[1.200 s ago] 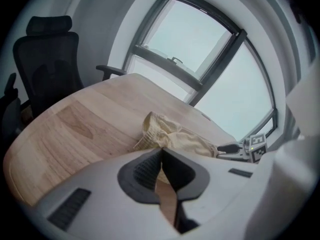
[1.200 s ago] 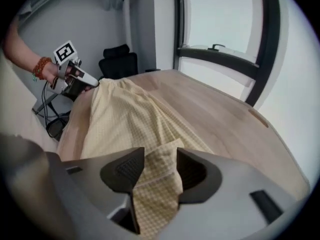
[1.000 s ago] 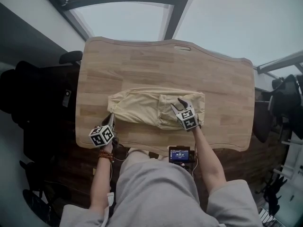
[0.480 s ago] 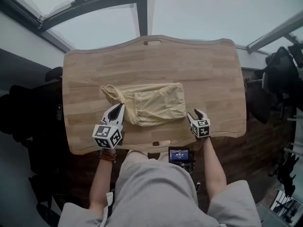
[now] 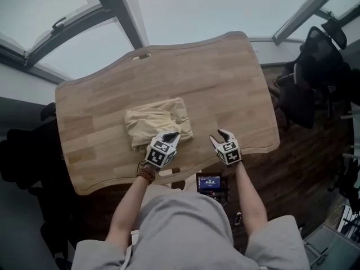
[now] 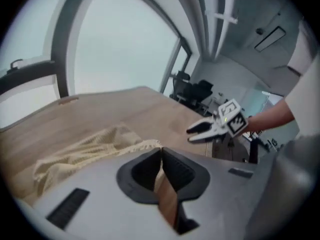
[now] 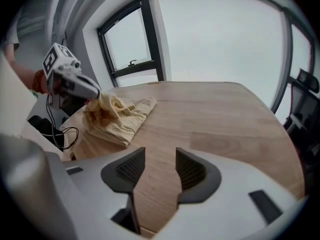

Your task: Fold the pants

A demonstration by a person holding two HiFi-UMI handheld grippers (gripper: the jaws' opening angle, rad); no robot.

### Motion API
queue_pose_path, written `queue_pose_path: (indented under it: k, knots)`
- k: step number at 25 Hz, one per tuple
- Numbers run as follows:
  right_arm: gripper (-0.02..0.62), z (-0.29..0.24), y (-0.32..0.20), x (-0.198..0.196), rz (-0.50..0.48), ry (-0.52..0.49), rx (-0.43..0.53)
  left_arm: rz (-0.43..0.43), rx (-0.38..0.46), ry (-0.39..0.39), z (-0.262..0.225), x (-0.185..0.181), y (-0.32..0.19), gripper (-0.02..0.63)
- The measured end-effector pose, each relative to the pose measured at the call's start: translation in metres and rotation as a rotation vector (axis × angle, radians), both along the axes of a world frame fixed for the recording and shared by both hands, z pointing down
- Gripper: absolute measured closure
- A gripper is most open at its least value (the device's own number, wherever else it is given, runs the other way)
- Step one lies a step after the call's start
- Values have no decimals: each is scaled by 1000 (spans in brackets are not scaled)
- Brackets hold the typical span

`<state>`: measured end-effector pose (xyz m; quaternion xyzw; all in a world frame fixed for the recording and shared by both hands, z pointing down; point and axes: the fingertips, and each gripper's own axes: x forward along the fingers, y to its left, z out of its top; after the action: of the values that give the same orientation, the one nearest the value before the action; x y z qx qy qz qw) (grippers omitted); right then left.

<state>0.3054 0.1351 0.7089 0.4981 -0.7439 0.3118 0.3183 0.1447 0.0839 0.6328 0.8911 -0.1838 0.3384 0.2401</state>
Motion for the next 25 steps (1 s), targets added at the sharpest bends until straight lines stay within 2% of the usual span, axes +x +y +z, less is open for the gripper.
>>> queue_pose_path:
  k: [2, 3, 5, 7, 11, 13, 15, 17, 20, 21, 23, 24, 25]
  knots:
    - [400, -3, 2, 5, -23, -13, 1, 45, -31, -87, 30, 0, 26, 589]
    - [400, -6, -2, 5, -40, -20, 9, 53, -31, -101, 32, -4, 34, 586]
    - [400, -13, -16, 2, -81, -37, 26, 46, -18, -93, 24, -17, 45, 524]
    - [400, -20, -35, -11, -124, -71, 33, 32, 22, -99, 14, -40, 49, 508]
    - [405, -25, -84, -68, -249, -156, 17, -41, 161, -248, 18, -116, 28, 508]
    - [405, -23, -107, -103, -314, -197, -14, -65, 204, -323, 28, -147, 14, 508]
    - [405, -18, -125, -137, -352, -243, -63, -55, 228, -373, 40, -165, 7, 503]
    - [405, -9, -140, -164, -345, -277, -130, -29, 233, -394, 51, -173, 4, 495]
    - [413, 11, -152, -186, -295, -259, -240, -10, 210, -391, 67, -175, 2, 488]
    - [451, 17, -153, -191, -284, -249, -271, -5, 200, -387, 72, -174, 2, 488]
    - [482, 25, -154, -195, -261, -233, -304, 12, 181, -378, 80, -173, 3, 488]
    - [562, 26, -157, -195, -244, -224, -305, 21, 173, -375, 84, -173, 5, 488]
    - [578, 24, -161, -192, -228, -218, -300, 30, 167, -371, 87, -173, 6, 488]
